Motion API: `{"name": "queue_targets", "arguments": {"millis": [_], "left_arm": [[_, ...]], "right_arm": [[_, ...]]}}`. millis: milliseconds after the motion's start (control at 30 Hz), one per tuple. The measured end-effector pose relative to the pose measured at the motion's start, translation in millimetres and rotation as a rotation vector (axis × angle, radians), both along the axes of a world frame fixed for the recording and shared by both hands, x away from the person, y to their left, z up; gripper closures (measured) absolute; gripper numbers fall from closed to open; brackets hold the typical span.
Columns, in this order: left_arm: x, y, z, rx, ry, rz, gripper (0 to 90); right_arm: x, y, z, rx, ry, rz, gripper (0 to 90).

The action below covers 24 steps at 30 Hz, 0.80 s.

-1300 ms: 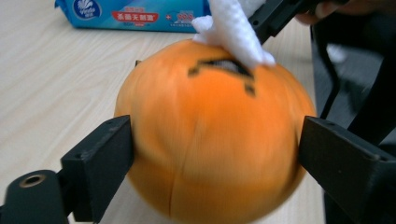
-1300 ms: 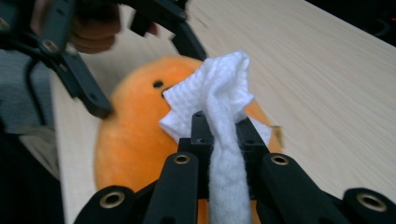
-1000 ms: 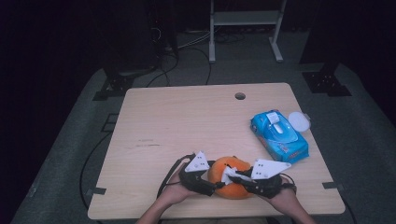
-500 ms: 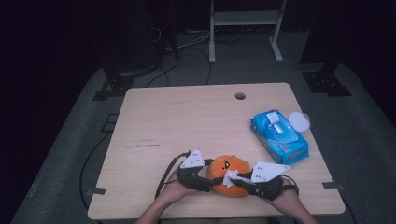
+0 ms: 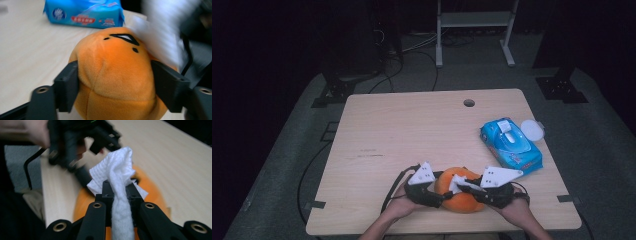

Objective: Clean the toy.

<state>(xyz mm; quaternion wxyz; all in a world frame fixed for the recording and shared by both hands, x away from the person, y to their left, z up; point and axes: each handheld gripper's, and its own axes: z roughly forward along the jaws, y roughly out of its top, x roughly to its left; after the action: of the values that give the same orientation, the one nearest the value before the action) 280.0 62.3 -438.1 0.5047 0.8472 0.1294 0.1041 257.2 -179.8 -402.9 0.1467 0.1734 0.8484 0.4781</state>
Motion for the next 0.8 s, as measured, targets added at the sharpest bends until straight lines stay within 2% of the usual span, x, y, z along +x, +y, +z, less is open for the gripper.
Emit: {"name": "queue_targets", "arguments": {"millis": [67, 100, 133, 167, 233, 300, 333, 367, 433, 500, 533, 600, 700, 733, 800], "left_arm": [[-9.8, -4.0, 0.9, 0.034, -0.081, -0.063, 31.1], [-13.2, -4.9, 1.1, 0.048, -0.108, -0.075, 31.0], [-14.2, -4.9, 1.5, 0.049, -0.106, -0.073, 29.7], [-13.2, -4.7, 1.7, 0.040, -0.087, -0.064, 25.1], [-5.5, -3.1, 1.5, 0.004, 0.008, -0.027, 14.1], [3.3, -2.2, -2.4, -0.018, 0.136, 0.003, 9.1], [4.2, -2.4, -4.7, -0.024, 0.153, 0.011, 9.1], [2.8, -2.4, -5.5, -0.031, 0.143, 0.016, 12.7], [-2.5, -5.6, -3.9, -0.021, 0.090, 0.004, 20.5], [-11.8, -11.5, 0.4, 0.026, -0.014, -0.020, 25.1], [-17.0, -14.1, 2.1, 0.057, -0.069, -0.036, 26.5], [-21.0, -14.2, 2.6, 0.072, -0.102, -0.046, 27.7], [-21.0, -12.6, 1.9, 0.056, -0.081, -0.045, 24.0], [-17.5, -12.1, 1.6, 0.037, -0.034, -0.035, 20.4], [-13.5, -11.5, 1.1, 0.021, 0.011, -0.028, 15.1]], "right_arm": [[6.2, -7.2, 2.8, 0.014, -0.019, -0.049, 80.4], [9.4, -12.8, 2.8, 0.007, -0.017, -0.072, 80.4], [12.3, -18.7, 1.2, 0.002, -0.007, -0.086, 80.4], [13.6, -25.3, -2.2, 0.002, 0.015, -0.091, 80.4], [9.5, -29.9, -8.3, -0.006, 0.028, -0.079, 80.4], [3.1, -29.1, -10.5, -0.026, 0.016, -0.071, 80.4], [-0.2, -28.0, -8.9, -0.031, 0.007, -0.066, 80.4], [-2.8, -26.0, -6.5, -0.026, 0.004, -0.059, 80.3], [-6.2, -19.1, -1.3, 0.000, 0.000, -0.022, 80.4], [-9.6, -9.6, 2.0, 0.021, -0.001, 0.017, 80.4], [-11.3, -4.5, 3.2, 0.014, -0.015, 0.030, 80.3], [-11.5, -2.0, 5.8, -0.008, -0.028, 0.033, 80.4], [-6.3, -13.0, 2.6, -0.002, -0.011, -0.002, 80.4], [-5.7, -15.6, 1.2, -0.004, -0.005, -0.010, 80.5], [-5.1, -20.9, -0.8, -0.008, 0.000, -0.017, 80.6]]}}
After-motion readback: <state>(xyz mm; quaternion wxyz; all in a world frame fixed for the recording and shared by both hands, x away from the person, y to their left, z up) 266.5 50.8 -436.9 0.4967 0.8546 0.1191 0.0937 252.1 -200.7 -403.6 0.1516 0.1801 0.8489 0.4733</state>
